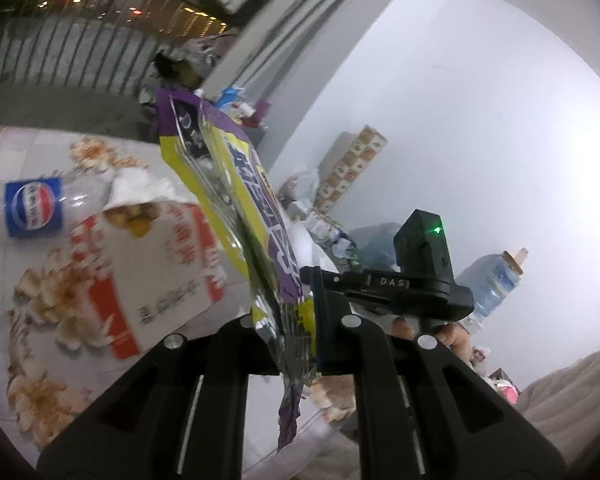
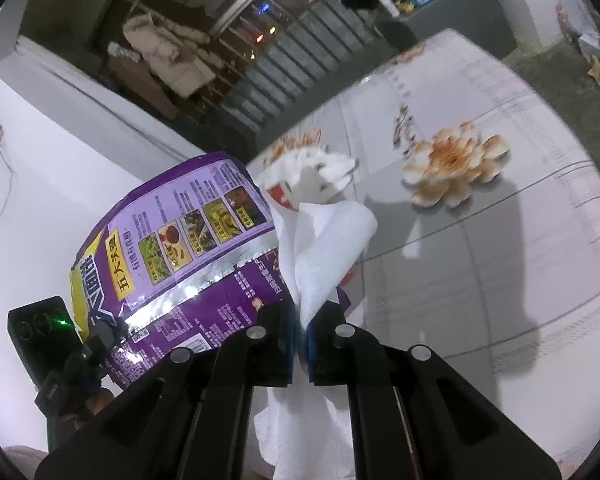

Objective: Collect trash
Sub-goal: 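Carry the purple bag and tissue over the blue wastebasket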

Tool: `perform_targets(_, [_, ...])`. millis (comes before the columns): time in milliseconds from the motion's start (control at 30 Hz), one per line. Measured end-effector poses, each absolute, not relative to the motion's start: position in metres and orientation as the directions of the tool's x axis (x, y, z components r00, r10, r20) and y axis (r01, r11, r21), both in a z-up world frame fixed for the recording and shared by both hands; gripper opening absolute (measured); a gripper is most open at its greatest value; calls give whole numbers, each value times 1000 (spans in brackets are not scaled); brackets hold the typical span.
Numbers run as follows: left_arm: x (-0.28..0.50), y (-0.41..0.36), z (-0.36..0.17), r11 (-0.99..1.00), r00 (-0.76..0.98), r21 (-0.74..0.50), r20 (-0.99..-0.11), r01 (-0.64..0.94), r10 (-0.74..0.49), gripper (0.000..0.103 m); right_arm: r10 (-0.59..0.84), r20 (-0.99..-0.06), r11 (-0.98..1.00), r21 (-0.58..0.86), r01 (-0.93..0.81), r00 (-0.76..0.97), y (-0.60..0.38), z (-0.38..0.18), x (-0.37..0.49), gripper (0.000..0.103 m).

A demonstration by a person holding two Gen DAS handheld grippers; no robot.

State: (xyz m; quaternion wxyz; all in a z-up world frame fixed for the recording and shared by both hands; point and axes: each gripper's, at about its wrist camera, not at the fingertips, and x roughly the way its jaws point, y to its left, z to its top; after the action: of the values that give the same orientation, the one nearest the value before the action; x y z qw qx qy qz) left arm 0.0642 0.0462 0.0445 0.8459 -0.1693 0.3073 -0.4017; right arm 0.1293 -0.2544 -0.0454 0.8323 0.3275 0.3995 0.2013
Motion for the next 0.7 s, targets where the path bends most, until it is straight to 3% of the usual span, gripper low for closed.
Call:
perform_targets(167, [74,3,63,551,417,-531,-360,644,-834,8,540,-490,700,713,-41,684,-297,-29,103,5])
perform_targets(300, [86,-49,72,472,313,-529,-365,705,-877,8,408,-471,713,700,50,782,-350,-19,65,5])
perform_targets(533, [101,-186,65,393,111,-495,-506,775,-855,8,127,-488,618,720,316,863,-459,-43,-19,5])
perform_targets(700, [111,-291,40,358,-23,-514,-595,780,-803,8,11,-512,458,766,451,859,-517,-88,-61,5])
